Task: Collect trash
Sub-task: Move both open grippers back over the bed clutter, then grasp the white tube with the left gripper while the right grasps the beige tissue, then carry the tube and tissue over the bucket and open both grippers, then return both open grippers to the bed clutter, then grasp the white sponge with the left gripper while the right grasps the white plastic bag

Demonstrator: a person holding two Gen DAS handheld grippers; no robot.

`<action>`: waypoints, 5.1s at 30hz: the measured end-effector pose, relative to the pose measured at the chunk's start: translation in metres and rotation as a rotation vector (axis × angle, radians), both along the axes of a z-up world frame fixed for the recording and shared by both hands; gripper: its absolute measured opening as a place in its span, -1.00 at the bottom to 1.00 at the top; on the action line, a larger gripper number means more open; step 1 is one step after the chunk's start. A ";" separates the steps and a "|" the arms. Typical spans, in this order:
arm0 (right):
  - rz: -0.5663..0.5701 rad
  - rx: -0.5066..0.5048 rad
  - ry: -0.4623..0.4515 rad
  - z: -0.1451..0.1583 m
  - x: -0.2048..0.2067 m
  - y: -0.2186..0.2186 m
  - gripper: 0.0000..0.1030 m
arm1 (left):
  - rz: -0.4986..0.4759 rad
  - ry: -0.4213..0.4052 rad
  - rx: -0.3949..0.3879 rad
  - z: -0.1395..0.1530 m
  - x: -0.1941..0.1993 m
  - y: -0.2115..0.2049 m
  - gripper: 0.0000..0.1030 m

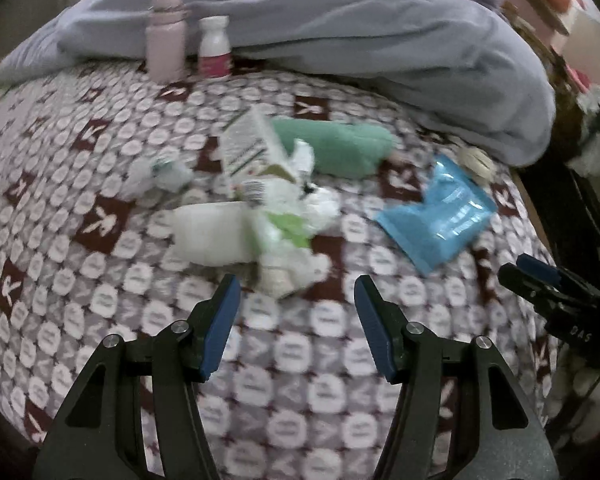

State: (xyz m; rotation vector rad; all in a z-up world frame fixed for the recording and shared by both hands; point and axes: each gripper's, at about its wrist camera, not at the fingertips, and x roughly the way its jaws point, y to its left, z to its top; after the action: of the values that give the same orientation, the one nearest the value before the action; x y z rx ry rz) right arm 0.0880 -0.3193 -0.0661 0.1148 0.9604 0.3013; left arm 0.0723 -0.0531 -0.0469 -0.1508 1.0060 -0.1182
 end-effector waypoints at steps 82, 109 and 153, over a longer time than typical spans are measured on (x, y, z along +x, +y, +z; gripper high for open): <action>-0.504 -0.022 -0.040 0.010 -0.143 -0.266 -0.48 | -0.761 0.020 -0.191 0.036 -0.050 -0.371 -0.77; -0.668 -0.041 0.000 -0.010 -0.153 -0.309 0.21 | -0.832 0.057 -0.235 0.009 -0.040 -0.415 0.04; 0.178 0.065 -0.022 0.024 0.005 0.056 0.28 | -0.162 0.058 0.032 -0.036 0.039 0.032 0.15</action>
State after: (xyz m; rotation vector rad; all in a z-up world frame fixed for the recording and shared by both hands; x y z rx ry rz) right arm 0.0932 -0.2633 -0.0425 0.0848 0.9406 0.4969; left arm 0.1112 -0.0211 -0.0826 -0.0433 1.0768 -0.2468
